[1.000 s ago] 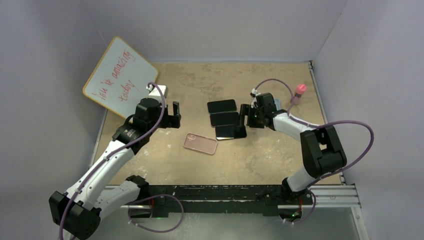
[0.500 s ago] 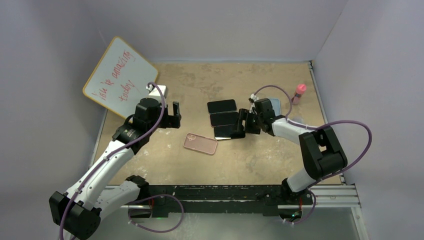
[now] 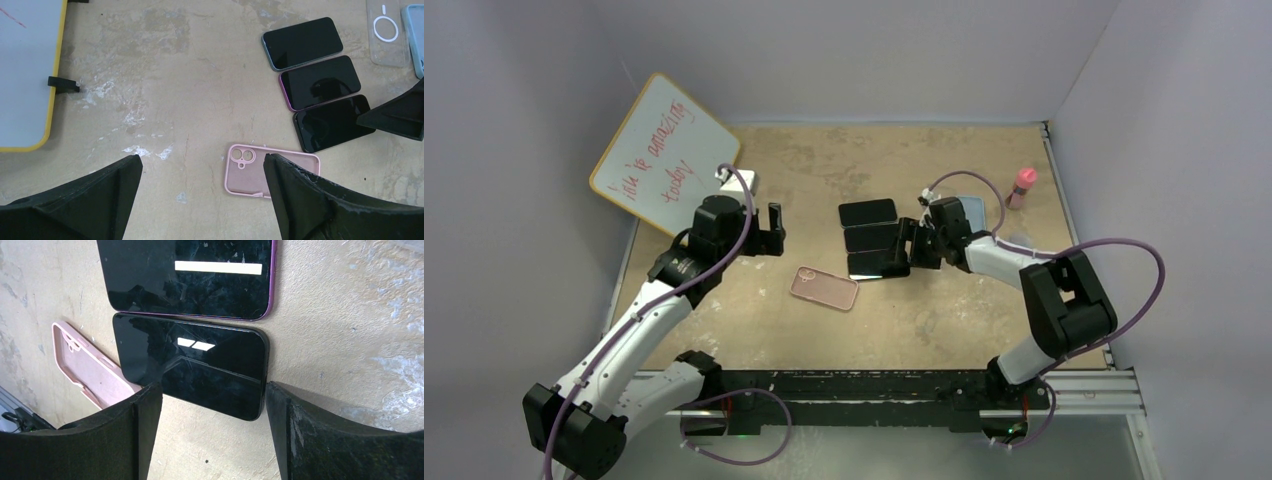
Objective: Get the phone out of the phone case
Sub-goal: Adjust the phone at the center of the board.
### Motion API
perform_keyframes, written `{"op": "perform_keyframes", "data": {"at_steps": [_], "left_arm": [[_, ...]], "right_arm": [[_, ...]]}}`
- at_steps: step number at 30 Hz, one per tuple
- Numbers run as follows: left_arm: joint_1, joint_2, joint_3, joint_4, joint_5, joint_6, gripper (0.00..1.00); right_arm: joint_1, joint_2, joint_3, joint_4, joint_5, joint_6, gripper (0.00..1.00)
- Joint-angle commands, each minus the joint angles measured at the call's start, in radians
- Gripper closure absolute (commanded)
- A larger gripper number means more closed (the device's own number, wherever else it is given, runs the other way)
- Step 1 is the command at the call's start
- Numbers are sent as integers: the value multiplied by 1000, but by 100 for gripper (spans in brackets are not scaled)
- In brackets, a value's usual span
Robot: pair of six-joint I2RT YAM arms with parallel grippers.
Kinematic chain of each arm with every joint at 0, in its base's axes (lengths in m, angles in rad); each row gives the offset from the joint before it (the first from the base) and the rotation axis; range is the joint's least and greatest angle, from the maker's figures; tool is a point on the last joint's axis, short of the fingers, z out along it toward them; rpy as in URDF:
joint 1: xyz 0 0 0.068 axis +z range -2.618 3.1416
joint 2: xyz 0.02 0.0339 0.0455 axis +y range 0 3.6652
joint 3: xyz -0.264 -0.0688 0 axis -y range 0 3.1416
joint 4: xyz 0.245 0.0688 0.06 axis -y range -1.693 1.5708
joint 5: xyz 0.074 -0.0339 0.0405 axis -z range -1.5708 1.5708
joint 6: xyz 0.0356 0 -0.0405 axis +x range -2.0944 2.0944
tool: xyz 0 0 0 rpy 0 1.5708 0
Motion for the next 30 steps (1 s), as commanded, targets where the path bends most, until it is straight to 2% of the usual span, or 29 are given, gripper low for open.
{"op": "perform_keyframes", "data": {"at_steps": [1,6,11,23,27,30], "left_arm": [[14,-5,-7,33,9,-14,2],[21,-16,-6,31,-4,-14,2],[27,-44,-5,23,-61,-15,2],[40,-77,-4,18,-113,-17,2],[44,-60,-4,15,-99,-14,2],[45,-49,-2,15,-79,-14,2]], "right_arm": [[17,-40,45,-31,24,-45,23],[87,-118,68,-54,96,-142,23],[232,-151,86,-79,155,-253,26],[536,-18,231,-164,276,-458,40],[563,36,281,-195,333,-411,45],[563,38,290,-227,450,-264,46]]}}
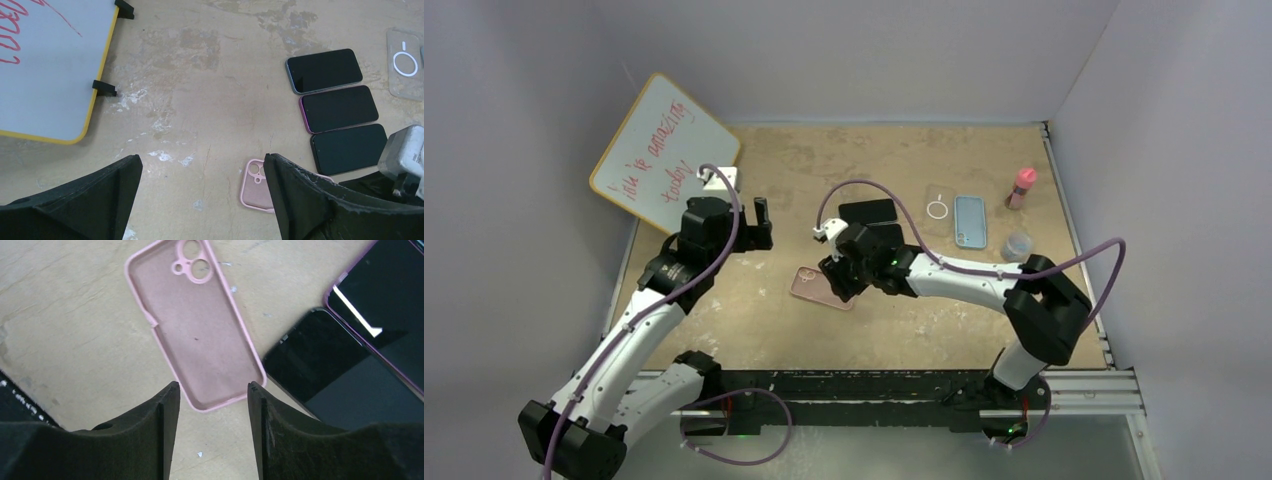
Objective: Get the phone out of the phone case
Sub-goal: Adjust the phone at the center of the board, then pick up the phone case from the center of the board.
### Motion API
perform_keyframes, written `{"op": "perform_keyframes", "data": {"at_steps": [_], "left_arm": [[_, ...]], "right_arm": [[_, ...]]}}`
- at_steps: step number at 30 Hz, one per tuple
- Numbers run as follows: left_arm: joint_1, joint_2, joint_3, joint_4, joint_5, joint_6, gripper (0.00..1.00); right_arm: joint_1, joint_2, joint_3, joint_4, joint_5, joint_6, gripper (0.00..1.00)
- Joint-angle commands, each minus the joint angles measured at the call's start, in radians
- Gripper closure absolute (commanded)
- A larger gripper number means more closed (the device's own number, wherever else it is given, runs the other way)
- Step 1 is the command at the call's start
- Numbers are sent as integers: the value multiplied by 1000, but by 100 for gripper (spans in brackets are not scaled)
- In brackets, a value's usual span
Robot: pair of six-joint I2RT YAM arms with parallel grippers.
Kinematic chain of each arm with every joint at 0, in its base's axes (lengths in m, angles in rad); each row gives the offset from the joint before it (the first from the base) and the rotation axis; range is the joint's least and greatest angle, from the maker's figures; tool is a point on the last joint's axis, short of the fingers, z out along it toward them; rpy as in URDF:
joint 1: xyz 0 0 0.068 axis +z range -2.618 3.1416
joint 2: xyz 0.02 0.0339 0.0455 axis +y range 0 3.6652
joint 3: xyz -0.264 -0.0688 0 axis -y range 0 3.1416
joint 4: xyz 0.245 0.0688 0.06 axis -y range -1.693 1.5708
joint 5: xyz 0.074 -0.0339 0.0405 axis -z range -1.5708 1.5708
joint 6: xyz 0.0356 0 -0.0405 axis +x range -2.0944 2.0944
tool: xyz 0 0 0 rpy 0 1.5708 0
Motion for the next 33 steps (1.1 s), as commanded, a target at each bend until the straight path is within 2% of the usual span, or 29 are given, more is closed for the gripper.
{"op": "perform_keyframes", "data": {"at_steps": [1,3,6,15,21,26,29,33], "left_arm": [[9,11,-2,16,14,-4,2],[10,11,-2,18,22,-3,2],[10,15,-3,21,43,3,2],[12,22,-4,21,60,11,2],[19,32,-5,27,81,16,2],[21,43,-16,53,145,51,2],[21,50,-32,89,236,101,2],[21,68,-55,153,378,136,2]], "right_arm": [[-6,-12,43,-90,208,204,46],[-5,-34,19,-121,276,371,48],[2,-72,-65,-74,279,542,53],[34,49,-46,-71,291,664,55],[47,102,-47,-75,276,669,64],[52,75,-57,-76,242,607,89],[52,21,-70,-84,218,545,99],[50,-44,-75,-76,183,364,100]]}}
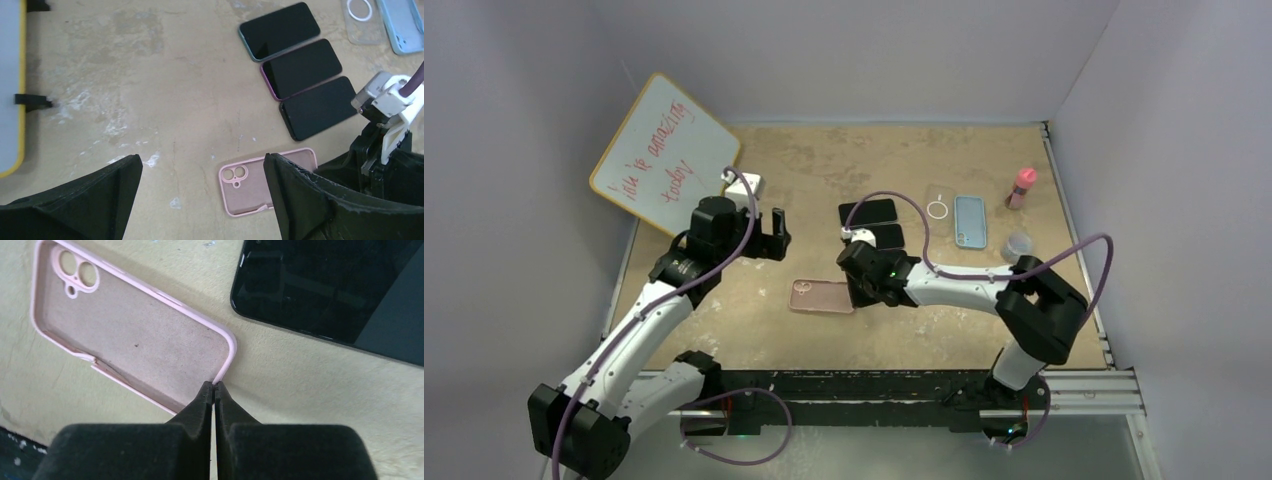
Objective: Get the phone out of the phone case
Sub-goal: Pick up the phone case from the center of the board.
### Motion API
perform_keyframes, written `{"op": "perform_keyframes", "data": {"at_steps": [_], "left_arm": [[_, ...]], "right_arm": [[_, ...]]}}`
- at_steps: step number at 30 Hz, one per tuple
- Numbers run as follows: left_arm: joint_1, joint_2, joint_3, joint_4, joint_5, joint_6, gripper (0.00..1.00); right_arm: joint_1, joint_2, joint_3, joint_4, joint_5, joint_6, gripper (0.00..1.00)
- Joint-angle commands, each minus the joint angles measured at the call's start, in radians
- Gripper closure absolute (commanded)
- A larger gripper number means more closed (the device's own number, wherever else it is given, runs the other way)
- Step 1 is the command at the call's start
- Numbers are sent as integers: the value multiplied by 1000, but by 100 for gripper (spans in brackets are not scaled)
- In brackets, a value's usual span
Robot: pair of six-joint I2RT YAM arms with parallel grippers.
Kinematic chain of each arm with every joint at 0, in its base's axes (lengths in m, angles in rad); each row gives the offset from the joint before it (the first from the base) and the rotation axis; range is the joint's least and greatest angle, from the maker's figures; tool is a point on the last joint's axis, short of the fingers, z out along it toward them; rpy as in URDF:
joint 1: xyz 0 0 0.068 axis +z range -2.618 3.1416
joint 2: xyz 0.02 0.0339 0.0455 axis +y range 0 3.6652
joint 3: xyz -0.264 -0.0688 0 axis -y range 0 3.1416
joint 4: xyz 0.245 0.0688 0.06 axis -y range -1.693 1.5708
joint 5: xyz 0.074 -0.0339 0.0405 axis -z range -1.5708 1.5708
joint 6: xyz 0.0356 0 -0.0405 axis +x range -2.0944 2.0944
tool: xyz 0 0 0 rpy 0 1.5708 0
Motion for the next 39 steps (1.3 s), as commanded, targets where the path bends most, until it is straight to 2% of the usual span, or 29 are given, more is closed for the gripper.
{"op": "perform_keyframes", "data": {"at_steps": [1,9,15,23,30,34,39], "left_arm": [[8,24,-23,116,202,69,2],[1,158,-28,157,517,114,3],[-35,195,-44,186,683,201,5],[-127,230,-112,229,710,422,8],[-129,333,-78,277,801,485,9],[-129,426,-51,247,873,515,17],[-129,451,-53,240,891,518,36]], "right_arm": [[5,-105,-6,-2,-35,-232,100],[5,-288,-103,135,-113,-533,100],[5,-374,-172,209,-153,-615,100],[5,-394,-192,239,-185,-637,100],[4,-411,-209,286,-206,-646,100],[5,-412,-213,306,-205,-650,100],[5,-423,-223,336,-199,-649,100]]}}
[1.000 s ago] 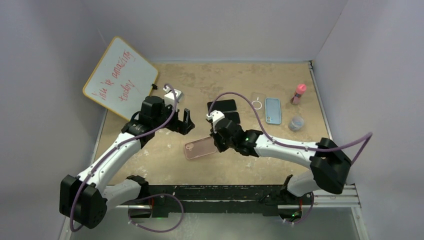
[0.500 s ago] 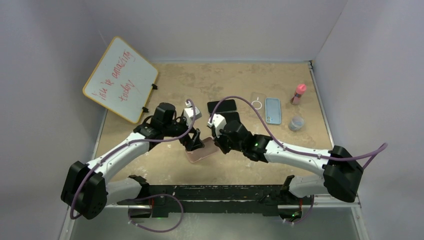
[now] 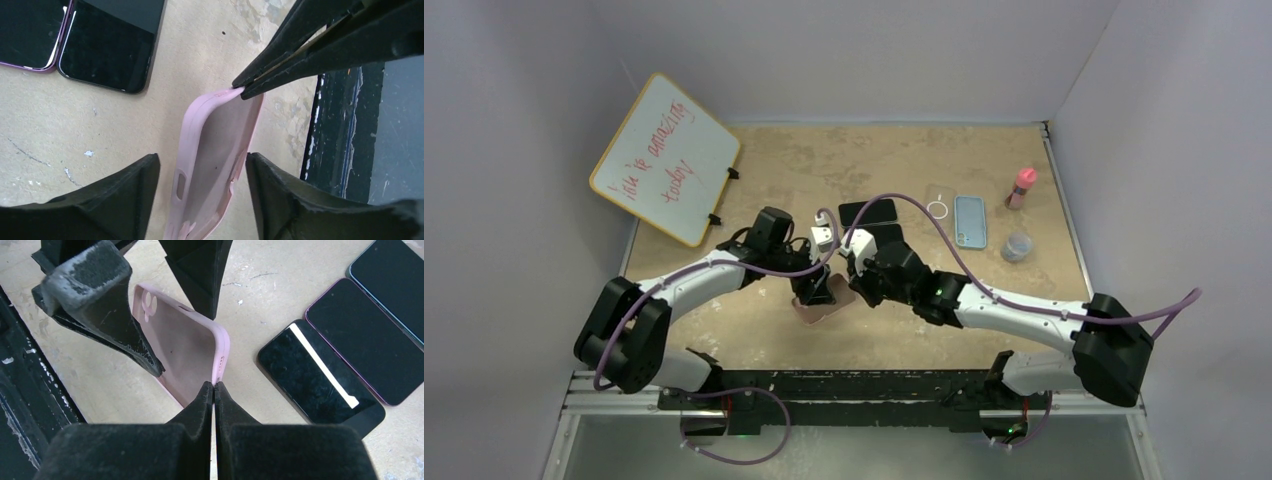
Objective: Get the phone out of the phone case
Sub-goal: Pick up the phone case from the center of the board, then place the phone case at the center of the board.
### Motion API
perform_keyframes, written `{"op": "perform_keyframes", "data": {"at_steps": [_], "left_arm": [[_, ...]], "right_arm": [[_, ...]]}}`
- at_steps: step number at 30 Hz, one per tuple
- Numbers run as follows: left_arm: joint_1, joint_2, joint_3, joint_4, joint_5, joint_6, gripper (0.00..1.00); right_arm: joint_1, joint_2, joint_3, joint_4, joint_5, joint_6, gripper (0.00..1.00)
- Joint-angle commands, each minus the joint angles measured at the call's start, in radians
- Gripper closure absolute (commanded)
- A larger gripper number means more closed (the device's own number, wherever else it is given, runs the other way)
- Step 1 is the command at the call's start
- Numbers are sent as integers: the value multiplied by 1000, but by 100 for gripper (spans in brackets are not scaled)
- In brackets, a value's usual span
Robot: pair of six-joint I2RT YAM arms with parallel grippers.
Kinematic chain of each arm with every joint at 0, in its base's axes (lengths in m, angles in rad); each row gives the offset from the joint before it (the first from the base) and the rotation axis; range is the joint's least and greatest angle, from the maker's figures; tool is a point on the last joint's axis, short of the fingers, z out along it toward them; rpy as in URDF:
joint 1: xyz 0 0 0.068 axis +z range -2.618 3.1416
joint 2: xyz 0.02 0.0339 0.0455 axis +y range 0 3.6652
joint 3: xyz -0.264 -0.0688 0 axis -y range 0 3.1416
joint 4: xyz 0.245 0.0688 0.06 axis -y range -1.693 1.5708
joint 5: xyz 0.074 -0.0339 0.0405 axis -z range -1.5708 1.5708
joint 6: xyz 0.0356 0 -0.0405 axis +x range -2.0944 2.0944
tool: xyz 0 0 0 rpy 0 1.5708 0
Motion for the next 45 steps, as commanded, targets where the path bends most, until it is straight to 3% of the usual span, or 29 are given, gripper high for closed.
{"op": "perform_keyframes", "data": {"at_steps": [1,7,9,13,17,19,22,24,31,38,41,45], "left_arm": [[-2,-4,40,21,87,45,42],[1,-47,44,25,89,36,88],[6,-70,47,42,87,3,98],[18,-151,1,222,35,-205,100],[19,-250,-61,379,-153,-468,100],[18,-294,-124,487,-235,-601,100],[18,-330,-222,717,-239,-786,100],[18,-338,-253,788,-233,-847,100],[16,-366,-306,875,-253,-948,100],[8,-338,-363,1049,-259,-1059,100],[6,-314,-360,1092,-258,-1078,100],[6,-301,-332,1061,-256,-1054,97]], "right_arm": [[5,-41,-15,75,-7,-14,100],[5,-72,-29,115,74,47,100],[5,-94,-29,115,118,90,89],[5,-147,-35,108,190,184,68],[4,-186,-76,122,259,250,51],[4,-187,-88,123,279,273,45],[1,-182,-91,123,268,298,40],[-8,-179,-93,128,237,311,38],[-95,-166,-114,222,36,391,39],[-164,-152,-129,320,-174,434,46],[-180,-152,-124,339,-219,433,59],[-231,-145,-112,320,-269,431,86]]}}
